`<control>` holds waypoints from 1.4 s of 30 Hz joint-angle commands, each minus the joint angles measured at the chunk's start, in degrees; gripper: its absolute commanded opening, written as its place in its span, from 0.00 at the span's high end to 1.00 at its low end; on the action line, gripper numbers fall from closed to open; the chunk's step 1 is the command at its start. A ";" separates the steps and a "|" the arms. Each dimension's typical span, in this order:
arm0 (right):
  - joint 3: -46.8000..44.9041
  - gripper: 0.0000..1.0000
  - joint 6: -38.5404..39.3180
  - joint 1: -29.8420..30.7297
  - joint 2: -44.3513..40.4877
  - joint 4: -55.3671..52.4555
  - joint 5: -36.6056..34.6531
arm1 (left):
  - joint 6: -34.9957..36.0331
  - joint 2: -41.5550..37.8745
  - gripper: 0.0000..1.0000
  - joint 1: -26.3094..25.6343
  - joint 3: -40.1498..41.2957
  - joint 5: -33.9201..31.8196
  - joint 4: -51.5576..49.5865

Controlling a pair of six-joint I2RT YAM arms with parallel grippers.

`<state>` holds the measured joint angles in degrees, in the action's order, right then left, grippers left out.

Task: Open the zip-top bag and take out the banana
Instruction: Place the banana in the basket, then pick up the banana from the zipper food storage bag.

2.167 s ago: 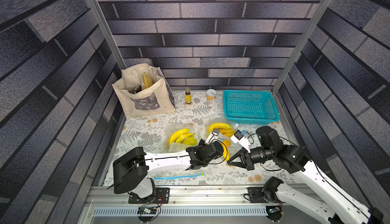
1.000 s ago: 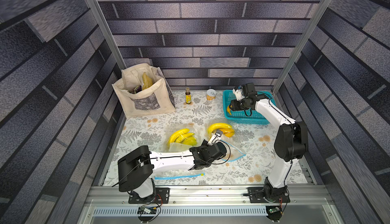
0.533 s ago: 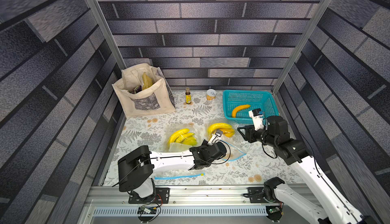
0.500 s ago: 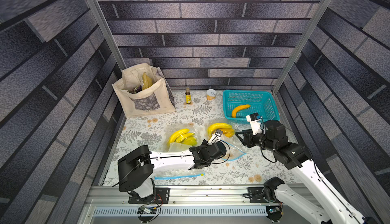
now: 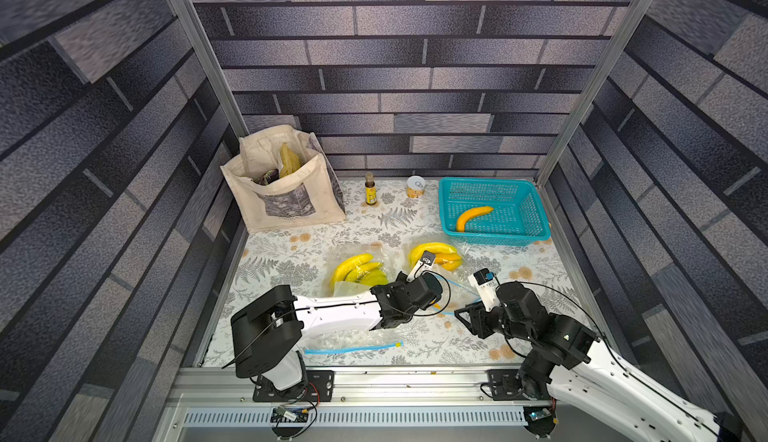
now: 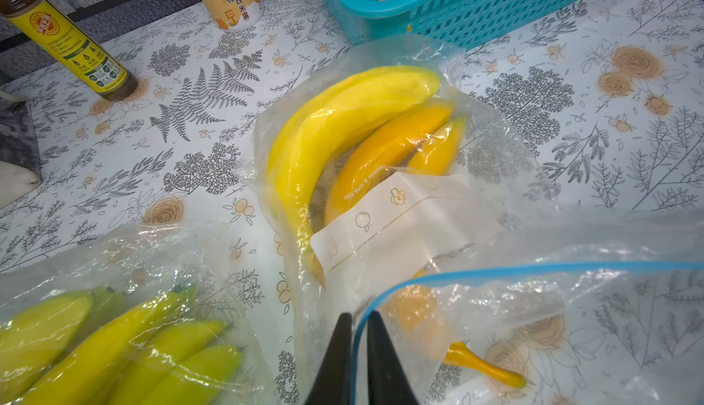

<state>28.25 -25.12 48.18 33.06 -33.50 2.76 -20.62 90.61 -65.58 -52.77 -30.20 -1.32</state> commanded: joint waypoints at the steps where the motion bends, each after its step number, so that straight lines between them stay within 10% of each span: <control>1: -0.57 0.53 -0.35 1.89 0.79 4.33 -2.85 | -0.83 0.09 0.88 -0.04 -2.25 0.40 -0.74; 42: 8.97 0.61 0.95 5.33 50.80 20.16 -10.99 | -3.32 -3.16 0.88 -2.78 2.45 -0.62 3.17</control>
<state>35.70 -23.64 53.01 81.47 -12.99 -8.51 -22.94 89.34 -67.85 -51.00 -30.50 0.69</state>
